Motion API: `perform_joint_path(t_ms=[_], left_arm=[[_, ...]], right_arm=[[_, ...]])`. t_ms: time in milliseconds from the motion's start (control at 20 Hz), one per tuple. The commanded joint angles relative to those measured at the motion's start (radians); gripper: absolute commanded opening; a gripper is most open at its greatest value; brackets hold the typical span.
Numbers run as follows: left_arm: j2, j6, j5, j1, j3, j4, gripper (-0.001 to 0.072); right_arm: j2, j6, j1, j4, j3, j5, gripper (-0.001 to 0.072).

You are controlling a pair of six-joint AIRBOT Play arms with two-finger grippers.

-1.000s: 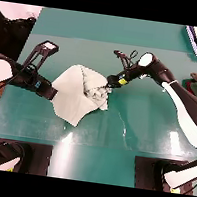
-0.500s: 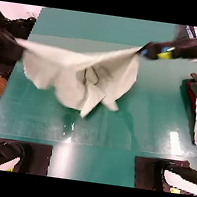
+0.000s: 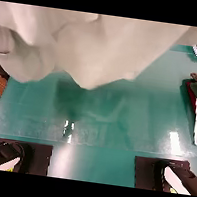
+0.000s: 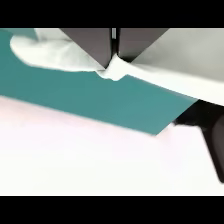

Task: Fold the shirts.

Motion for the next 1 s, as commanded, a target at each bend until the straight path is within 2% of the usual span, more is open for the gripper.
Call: perform_joint_path(t_ms=[0,100,200,400,550,700,950], left_arm=[[0.0,0.04,0.085,0.001,0.046,-0.17,0.0034],[0.0,0.041,0.133,0.001,0.046,-0.203,0.0033],[-0.001,0.048,0.137,0.001,0.005,-0.163,0.0033],[-0.055,0.051,0.121,0.002,-0.19,-0.032,0.0033],[-0.21,0.109,0.047,0.018,-0.26,0.035,0.0033],[-0.404,0.124,0.05,0.155,-0.267,-0.08,0.0033],[-0.664,0.085,0.154,0.44,-0.267,-0.447,0.0035]], right_arm=[[0.033,0.043,-0.129,-0.01,0.103,0.068,0.0014],[-0.012,0.094,-0.212,-0.008,0.164,0.169,0.0014],[-0.082,0.146,-0.252,-0.007,0.197,0.279,0.0014],[-0.227,0.185,-0.152,-0.02,0.069,0.37,0.0014],[-0.356,0.201,0.013,-0.23,-0.055,0.385,0.0014],[-0.476,0.2,0.122,-0.322,-0.16,0.313,0.0014],[-0.632,0.2,0.159,-0.322,-0.21,0.048,0.0017]])
